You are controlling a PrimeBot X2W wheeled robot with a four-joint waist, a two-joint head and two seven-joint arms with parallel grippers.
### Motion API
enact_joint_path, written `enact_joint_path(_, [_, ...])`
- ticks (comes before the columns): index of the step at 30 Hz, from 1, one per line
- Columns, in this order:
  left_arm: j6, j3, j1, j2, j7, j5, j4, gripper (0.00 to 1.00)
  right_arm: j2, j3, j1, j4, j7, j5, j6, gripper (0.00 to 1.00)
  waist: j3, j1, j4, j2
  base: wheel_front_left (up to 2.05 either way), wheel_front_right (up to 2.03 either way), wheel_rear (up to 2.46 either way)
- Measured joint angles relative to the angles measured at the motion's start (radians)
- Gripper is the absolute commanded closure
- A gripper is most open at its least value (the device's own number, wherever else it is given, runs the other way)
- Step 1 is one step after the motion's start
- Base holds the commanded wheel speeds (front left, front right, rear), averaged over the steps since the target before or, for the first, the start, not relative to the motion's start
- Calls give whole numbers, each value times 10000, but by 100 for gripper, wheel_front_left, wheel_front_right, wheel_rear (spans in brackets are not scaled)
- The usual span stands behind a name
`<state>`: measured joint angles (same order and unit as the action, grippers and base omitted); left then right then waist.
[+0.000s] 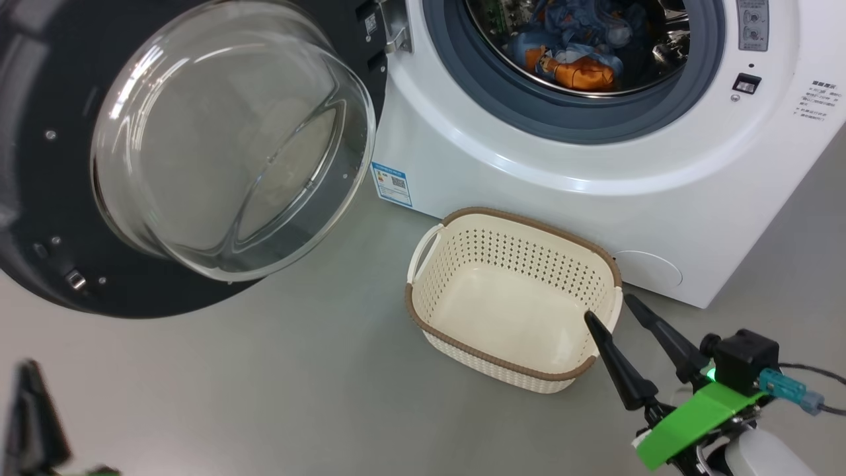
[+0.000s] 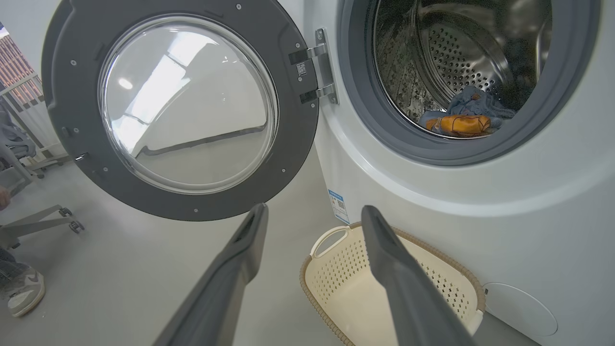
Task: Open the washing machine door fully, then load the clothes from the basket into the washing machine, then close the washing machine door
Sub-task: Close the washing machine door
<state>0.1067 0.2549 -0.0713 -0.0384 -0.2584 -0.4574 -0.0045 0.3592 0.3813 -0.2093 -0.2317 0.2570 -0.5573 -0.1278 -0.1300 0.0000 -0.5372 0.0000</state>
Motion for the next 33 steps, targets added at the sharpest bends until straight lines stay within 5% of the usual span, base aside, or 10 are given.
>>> enact_joint_path(4, [153, 759, 990, -654, 0, -660, -128, 100, -127, -328, 493, 73, 0, 17, 0, 0, 53, 0, 43, 0, 0, 0, 0])
enact_joint_path(9, [211, 1129, 2481, -2466, 0, -2339, 502, 100, -311, -805, 938, 253, 0, 115, 0, 0, 155, 0, 111, 0, 0, 0, 0])
enact_joint_path(20, [211, 1097, 5017, -5358, 1532, -7273, 3824, 100, -470, -1037, 1283, 518, 0, 244, 0, 0, 18, 0, 738, 0, 0, 0, 0])
enact_joint_path(28, [211, 663, 6158, -6100, 3879, -9820, 5563, 100, -290, -1058, 1264, 602, 0, 314, 0, 0, -539, 0, 1075, 0, 0, 0, 0])
enact_joint_path(33, [211, 451, 6296, -6383, 5062, -10448, 6025, 100, -169, -1060, 1218, 648, 0, 497, 0, 0, -856, 0, 1198, 0, 0, 0, 0])
